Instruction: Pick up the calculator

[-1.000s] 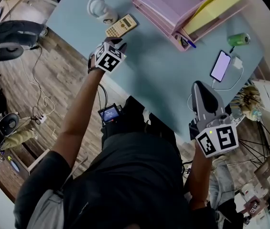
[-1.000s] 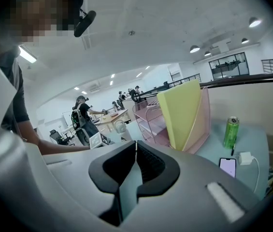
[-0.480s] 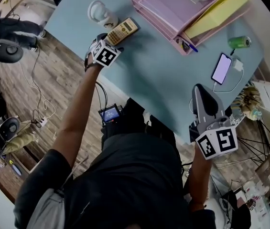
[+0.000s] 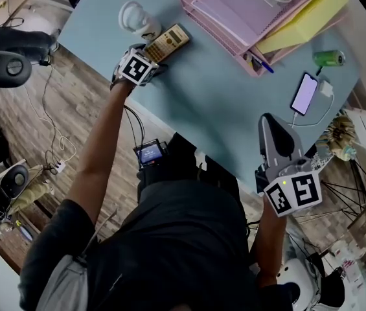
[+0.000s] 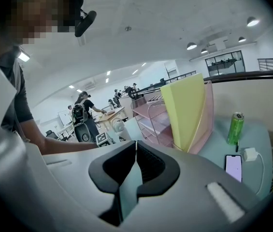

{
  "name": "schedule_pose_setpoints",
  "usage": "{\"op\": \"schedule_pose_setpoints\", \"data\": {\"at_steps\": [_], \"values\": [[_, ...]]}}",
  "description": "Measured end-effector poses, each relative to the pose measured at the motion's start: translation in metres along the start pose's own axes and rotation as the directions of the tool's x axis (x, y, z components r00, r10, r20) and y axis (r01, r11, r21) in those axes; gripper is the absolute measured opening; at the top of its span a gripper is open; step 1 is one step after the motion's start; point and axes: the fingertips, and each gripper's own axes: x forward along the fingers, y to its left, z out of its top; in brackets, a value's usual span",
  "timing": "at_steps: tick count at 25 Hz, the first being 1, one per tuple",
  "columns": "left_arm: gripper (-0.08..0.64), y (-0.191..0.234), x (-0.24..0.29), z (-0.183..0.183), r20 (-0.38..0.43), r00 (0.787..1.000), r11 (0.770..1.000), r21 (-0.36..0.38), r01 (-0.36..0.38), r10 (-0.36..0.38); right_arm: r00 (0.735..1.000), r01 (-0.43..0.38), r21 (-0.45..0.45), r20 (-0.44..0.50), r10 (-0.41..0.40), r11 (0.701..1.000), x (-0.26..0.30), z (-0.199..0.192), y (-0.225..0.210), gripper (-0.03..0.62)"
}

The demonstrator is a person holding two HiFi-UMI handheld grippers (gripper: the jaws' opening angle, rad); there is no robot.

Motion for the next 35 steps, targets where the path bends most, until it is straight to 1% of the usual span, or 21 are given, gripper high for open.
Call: {"op": "schedule_pose_setpoints", "data": {"at_steps": [2, 4, 6, 9, 16, 22, 27, 35], "values": [[0.514, -0.002, 0.005, -0.002, 0.009, 0.999, 0.999, -0.005, 0.047, -0.047, 1.000, 0.001, 0.001, -0.001, -0.001, 1.000, 0.003, 0.001, 0.001, 0.006], [0.498, -0.002, 0.003, 0.000, 0.029, 0.998, 0.998, -0.007, 0.059, -0.058, 1.000, 0.000, 0.002, -0.001, 0.000, 1.000, 0.005, 0.001, 0.002, 0.006], [0.387, -0.006, -0.002, 0.003, 0.051, 0.996, 0.997, -0.026, 0.068, -0.067, 1.000, -0.005, 0.002, -0.002, 0.005, 1.000, 0.008, 0.001, 0.004, 0.006], [0.385, -0.016, -0.005, 0.004, 0.060, 0.996, 0.997, -0.036, 0.074, -0.071, 1.000, -0.014, -0.002, -0.004, 0.014, 1.000, 0.010, 0.002, 0.007, 0.006], [0.382, -0.047, -0.017, 0.006, 0.072, 0.996, 0.997, 0.059, 0.054, -0.058, 1.000, -0.028, -0.014, -0.005, 0.028, 1.000, 0.008, 0.002, 0.010, 0.006], [0.380, -0.068, -0.048, 0.020, 0.125, 0.991, 0.995, 0.101, 0.028, -0.040, 0.999, -0.048, -0.025, 0.004, 0.048, 0.999, 0.001, 0.004, 0.011, 0.006], [0.379, -0.082, -0.070, 0.026, 0.144, 0.989, 0.991, 0.130, 0.013, -0.031, 0.998, -0.064, -0.034, 0.010, 0.064, 0.997, -0.006, 0.005, 0.012, 0.006], [0.377, -0.105, -0.091, 0.024, 0.136, 0.990, 0.988, 0.157, 0.004, -0.025, 0.995, -0.091, -0.053, 0.028, 0.092, 0.994, -0.020, 0.011, 0.015, 0.006]]}}
